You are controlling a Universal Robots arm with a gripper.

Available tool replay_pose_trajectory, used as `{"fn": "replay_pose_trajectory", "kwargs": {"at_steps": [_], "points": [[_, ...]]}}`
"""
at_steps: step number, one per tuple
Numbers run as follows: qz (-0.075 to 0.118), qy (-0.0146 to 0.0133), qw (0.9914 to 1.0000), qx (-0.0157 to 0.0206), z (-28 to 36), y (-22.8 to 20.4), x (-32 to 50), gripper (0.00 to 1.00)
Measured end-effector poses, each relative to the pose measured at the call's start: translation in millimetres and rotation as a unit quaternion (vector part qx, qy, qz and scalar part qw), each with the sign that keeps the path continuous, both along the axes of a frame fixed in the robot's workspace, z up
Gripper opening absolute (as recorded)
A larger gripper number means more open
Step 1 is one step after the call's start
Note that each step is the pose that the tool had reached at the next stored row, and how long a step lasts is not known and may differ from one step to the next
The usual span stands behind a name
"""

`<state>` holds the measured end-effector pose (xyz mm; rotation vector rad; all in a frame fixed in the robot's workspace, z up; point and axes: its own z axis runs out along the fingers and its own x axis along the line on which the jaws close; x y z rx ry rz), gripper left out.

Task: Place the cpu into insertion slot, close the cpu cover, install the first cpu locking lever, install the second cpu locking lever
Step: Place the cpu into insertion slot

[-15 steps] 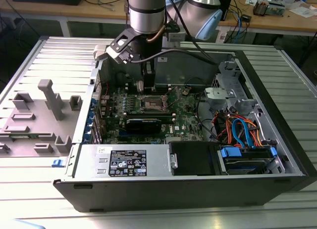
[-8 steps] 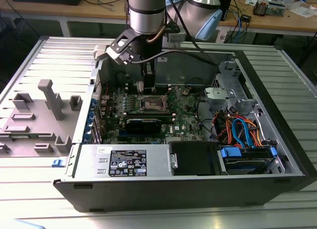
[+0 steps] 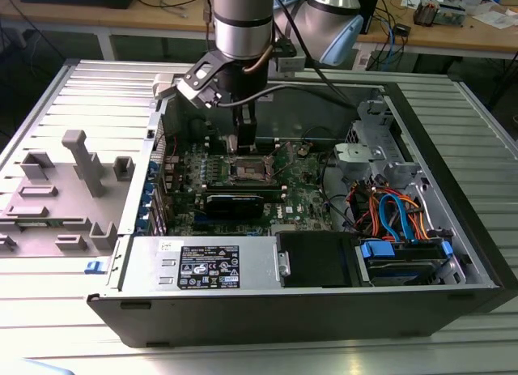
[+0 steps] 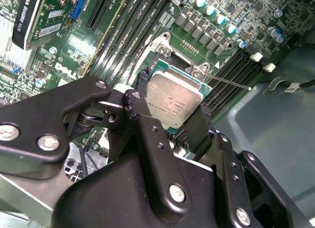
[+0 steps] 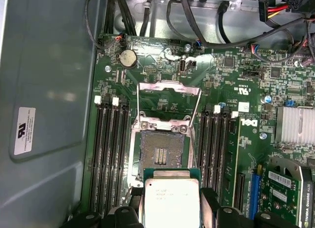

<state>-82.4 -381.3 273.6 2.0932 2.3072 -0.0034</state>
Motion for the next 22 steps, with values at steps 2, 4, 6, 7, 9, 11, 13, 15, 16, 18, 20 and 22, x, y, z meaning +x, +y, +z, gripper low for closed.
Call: {"fn": "replay_pose_trajectory", "kwargs": {"at_steps": [2,4,6,7,9,11,13,15,16,18,20,22], "points": [[0.0,0.0,1.0,-0.0001,-1.9,0.0,0.9,0.55],[0.0,0.0,1.0,-0.0001,-3.6,0.0,1.8,0.55],[0.0,0.0001,1.0,-0.0001,-5.2,0.0,2.3,0.55],[0.0,0.0001,1.0,-0.0001,-5.6,0.0,2.4,0.55],[0.0,0.0,1.0,-0.0001,-6.9,0.0,2.5,0.55],[0.0,0.0001,1.0,-0.0001,-7.7,0.0,2.7,0.55],[0.0,0.0001,1.0,-0.0001,-8.7,0.0,2.8,0.55],[0.0,0.0001,1.0,-0.0001,-10.0,0.0,2.9,0.55],[0.0,0.0,1.0,0.0,-10.6,0.0,2.9,0.55],[0.0,0.0001,1.0,-0.0001,-11.3,0.0,3.4,0.55],[0.0,0.0001,1.0,-0.0002,-11.9,0.0,4.6,0.55],[0.0,0.0001,1.0,-0.0002,-12.4,0.0,5.4,0.55]]}}
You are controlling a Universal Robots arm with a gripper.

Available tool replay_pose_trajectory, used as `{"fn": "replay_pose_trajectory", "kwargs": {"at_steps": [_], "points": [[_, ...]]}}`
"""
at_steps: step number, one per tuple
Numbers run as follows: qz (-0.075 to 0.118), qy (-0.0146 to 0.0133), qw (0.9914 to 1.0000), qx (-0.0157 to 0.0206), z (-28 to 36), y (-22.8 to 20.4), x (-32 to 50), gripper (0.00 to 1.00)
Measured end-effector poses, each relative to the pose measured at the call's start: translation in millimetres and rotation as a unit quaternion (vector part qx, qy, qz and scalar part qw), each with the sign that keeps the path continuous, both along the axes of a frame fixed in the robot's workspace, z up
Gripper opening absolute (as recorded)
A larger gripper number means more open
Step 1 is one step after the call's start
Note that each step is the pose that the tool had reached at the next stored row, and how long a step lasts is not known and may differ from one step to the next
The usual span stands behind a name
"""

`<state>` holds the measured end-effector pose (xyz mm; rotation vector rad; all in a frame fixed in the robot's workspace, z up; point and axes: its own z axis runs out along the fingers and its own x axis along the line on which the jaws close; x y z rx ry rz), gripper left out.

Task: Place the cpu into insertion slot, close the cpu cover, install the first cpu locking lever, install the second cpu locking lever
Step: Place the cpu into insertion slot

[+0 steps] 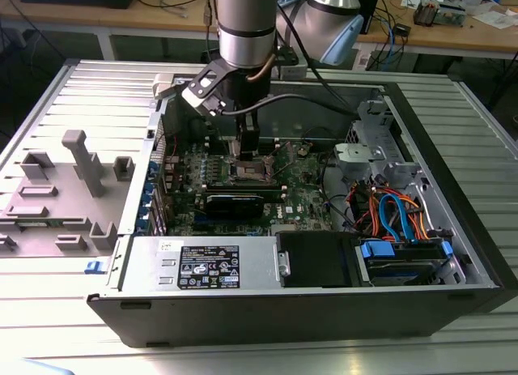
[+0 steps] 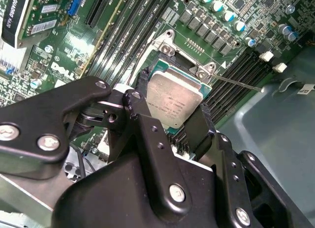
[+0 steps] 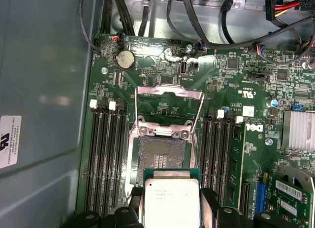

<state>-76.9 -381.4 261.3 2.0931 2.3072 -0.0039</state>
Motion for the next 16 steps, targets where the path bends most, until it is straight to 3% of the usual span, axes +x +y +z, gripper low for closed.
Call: {"fn": "replay_pose_trajectory", "kwargs": {"at_steps": [7,13,16], "points": [[0.0,0.0001,1.0,0.0,-4.6,0.0,4.2,0.55],[-0.001,0.0016,1.0,0.0001,-21.7,0.2,11.0,0.55],[-0.003,0.0019,0.99999,0.0,-26.2,1.1,12.2,0.55]]}}
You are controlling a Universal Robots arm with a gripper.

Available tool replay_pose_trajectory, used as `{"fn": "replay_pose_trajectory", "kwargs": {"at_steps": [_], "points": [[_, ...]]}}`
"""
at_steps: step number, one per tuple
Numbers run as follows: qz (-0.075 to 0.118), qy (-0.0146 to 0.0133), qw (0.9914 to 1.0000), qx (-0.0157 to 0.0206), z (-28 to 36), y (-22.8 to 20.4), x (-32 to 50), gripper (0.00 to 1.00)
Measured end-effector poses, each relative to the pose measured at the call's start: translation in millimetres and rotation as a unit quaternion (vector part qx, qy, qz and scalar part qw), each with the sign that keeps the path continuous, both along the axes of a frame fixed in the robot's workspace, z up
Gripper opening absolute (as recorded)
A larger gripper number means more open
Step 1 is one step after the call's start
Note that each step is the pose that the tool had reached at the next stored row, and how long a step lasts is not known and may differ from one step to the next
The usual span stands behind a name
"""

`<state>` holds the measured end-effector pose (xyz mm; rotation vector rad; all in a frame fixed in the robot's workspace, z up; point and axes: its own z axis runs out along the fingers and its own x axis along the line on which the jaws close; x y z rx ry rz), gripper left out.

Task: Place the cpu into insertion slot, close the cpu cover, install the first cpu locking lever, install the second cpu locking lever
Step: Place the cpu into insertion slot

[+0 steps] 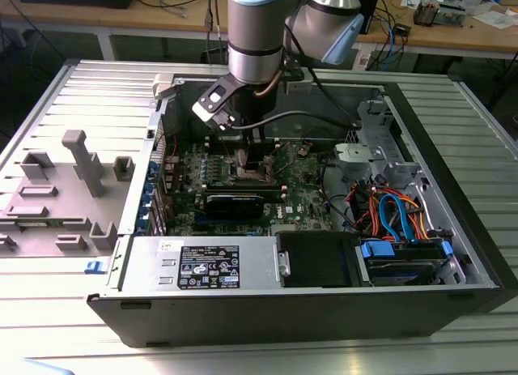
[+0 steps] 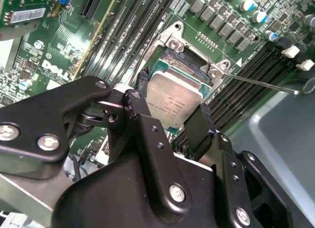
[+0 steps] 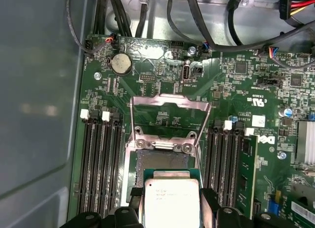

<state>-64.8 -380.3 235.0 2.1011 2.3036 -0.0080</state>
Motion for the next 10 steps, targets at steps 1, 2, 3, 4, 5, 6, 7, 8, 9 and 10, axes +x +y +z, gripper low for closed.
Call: {"fn": "replay_pose_trajectory", "kwargs": {"at_steps": [1,2,3,4,5,6,7,8,9,10], "points": [[-0.002,0.0,1.0,0.0,-1.8,0.3,0.2,0.55],[-0.004,0.0001,0.99999,0.0,-2.9,0.5,0.2,0.55],[-0.006,0.0001,0.99998,0.0001,-4.4,0.7,0.3,0.55],[-0.008,0.0001,0.99997,0.0001,-6.0,1.0,0.4,0.55],[-0.01,0.0002,0.99995,0.0001,-7.4,1.3,0.5,0.55],[-0.011,0.0002,0.99993,0.0001,-8.9,1.5,0.6,0.55],[-0.013,0.0003,0.99992,0.0001,-10.3,1.6,0.7,0.55],[-0.015,0.0003,0.99989,0.0001,-13.2,1.8,1.2,0.55],[-0.016,0.0005,0.99987,0.0,-16.2,1.9,1.7,0.55],[-0.017,0.0007,0.99986,0.0,-18.6,2.1,2.1,0.55]]}}
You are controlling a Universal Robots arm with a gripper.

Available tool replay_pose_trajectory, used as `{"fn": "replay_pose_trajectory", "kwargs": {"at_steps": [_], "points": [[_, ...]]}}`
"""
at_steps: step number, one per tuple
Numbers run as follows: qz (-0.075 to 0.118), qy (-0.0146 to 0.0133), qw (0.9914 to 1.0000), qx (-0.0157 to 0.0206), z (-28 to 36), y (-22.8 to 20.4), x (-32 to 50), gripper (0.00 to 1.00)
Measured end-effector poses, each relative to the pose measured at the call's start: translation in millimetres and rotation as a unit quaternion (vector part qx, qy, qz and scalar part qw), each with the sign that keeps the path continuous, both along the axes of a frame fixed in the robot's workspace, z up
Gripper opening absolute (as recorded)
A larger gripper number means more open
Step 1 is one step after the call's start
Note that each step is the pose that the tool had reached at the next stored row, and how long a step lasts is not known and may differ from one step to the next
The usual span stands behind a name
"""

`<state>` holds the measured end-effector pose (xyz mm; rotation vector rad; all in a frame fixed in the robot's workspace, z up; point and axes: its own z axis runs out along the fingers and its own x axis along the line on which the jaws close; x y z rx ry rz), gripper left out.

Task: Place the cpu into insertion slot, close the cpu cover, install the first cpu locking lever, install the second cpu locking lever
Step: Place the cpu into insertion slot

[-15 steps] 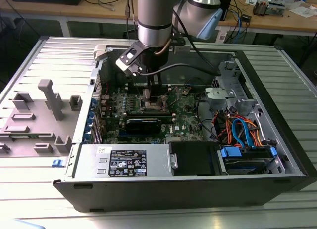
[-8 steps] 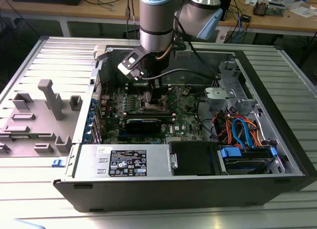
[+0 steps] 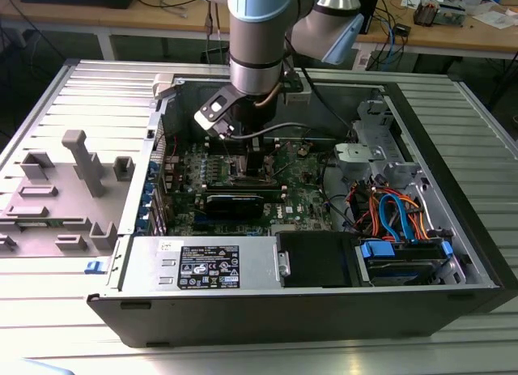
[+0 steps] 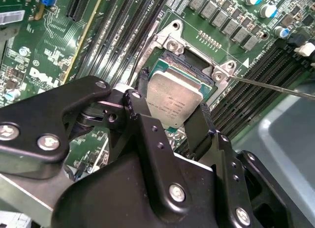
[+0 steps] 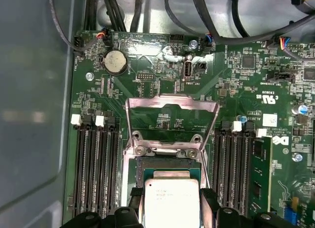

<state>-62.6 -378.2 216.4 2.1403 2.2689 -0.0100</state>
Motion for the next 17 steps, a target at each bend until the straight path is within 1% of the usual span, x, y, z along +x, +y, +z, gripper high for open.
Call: {"fn": "replay_pose_trajectory", "kwargs": {"at_steps": [6,8,17], "points": [[-0.002,0.0004,1.0,0.0001,-9.6,0.2,1.2,0.55],[-0.003,0.0004,0.99999,0.0002,-11.2,0.2,1.6,0.55],[-0.01,0.0004,0.99995,0.0003,-14.4,3.8,2.0,0.55]]}}
